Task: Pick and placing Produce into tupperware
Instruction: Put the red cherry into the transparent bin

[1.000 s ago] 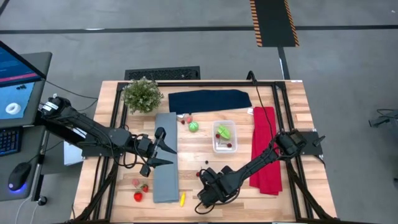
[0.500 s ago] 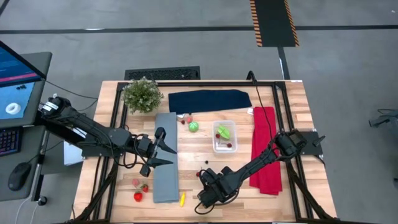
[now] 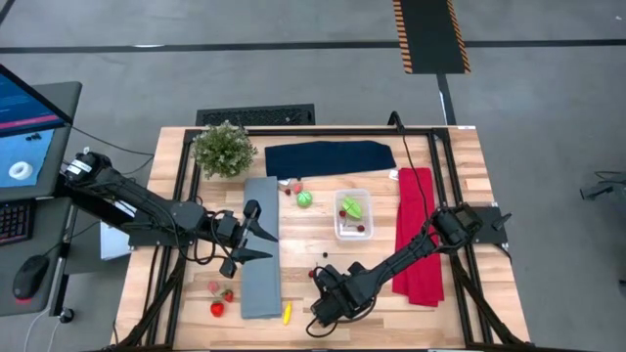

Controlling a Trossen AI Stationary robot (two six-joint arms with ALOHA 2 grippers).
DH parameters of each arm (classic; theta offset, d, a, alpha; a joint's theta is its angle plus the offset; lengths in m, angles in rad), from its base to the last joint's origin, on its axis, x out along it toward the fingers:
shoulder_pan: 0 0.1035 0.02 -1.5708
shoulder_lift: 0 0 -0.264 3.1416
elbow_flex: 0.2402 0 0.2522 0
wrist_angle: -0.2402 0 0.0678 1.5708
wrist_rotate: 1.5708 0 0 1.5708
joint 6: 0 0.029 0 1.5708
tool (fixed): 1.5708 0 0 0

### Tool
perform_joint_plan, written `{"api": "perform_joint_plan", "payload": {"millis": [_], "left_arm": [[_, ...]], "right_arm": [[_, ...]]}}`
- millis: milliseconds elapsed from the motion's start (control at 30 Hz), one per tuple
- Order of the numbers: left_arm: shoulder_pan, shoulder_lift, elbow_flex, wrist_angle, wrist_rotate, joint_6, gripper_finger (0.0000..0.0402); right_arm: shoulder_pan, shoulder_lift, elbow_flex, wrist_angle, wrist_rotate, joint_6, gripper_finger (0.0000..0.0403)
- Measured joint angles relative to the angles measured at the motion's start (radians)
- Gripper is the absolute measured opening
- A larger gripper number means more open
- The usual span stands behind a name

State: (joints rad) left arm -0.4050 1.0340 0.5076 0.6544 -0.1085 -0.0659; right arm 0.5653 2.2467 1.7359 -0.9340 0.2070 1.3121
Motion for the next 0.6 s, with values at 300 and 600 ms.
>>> {"api": "perform_joint_plan", "payload": {"millis": [300, 600], "left_arm": [[0.000, 0.000, 0.000, 0.000, 0.003, -0.001, 0.0167], [0.000, 0.000, 0.000, 0.012, 0.043, -0.001, 0.0167]], "right_arm": [[0.000, 0.000, -0.020, 0.027, -0.021, -0.002, 0.0110], [-0.004, -0.008, -0.077, 0.088, -0.043, -0.019, 0.0067]]}}
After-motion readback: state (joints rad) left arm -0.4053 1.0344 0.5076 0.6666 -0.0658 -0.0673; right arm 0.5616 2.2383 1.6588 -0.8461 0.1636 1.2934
